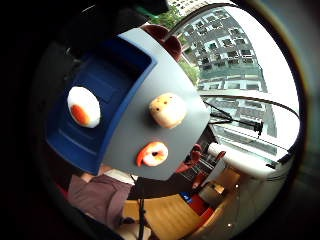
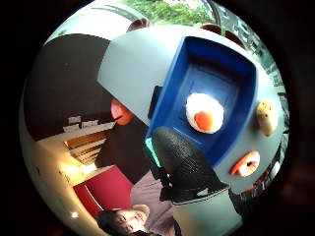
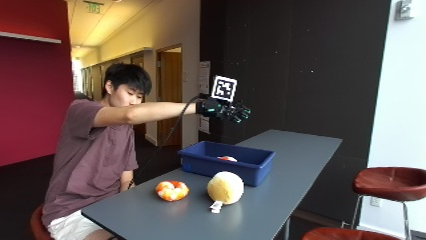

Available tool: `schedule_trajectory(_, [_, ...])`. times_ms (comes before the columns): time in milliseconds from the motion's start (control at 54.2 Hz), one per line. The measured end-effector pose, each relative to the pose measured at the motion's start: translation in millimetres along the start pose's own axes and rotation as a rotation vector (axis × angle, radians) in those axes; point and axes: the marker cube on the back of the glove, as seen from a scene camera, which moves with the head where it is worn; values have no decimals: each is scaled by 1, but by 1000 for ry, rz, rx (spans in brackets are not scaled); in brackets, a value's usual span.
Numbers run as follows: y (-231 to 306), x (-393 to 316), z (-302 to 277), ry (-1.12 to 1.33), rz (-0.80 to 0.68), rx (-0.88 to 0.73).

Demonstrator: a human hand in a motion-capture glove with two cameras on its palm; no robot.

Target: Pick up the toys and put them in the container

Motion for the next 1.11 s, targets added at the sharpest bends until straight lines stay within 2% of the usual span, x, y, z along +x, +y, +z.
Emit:
schedule_trajectory(37, [8, 14, -1, 32, 17, 3])
schedule_trajectory(111, [27, 51, -6, 41, 159, 22])
schedule_trajectory(369, [67, 137, 10, 8, 168, 12])
schedule_trajectory(461, [57, 159, 29, -40, 350, -6])
schedule_trajectory(516, [50, 175, 46, -35, 401, -30])
schedule_trajectory(609, [37, 189, 79, -45, 376, -72])
schedule_trajectory(682, [32, 205, 106, 29, 295, -110])
schedule_trajectory(756, [18, 202, 129, -57, 359, -116])
schedule_trajectory(1014, [-8, 214, 191, -112, 327, -125])
schedule_trajectory(1107, [-14, 217, 205, -52, 329, -88])
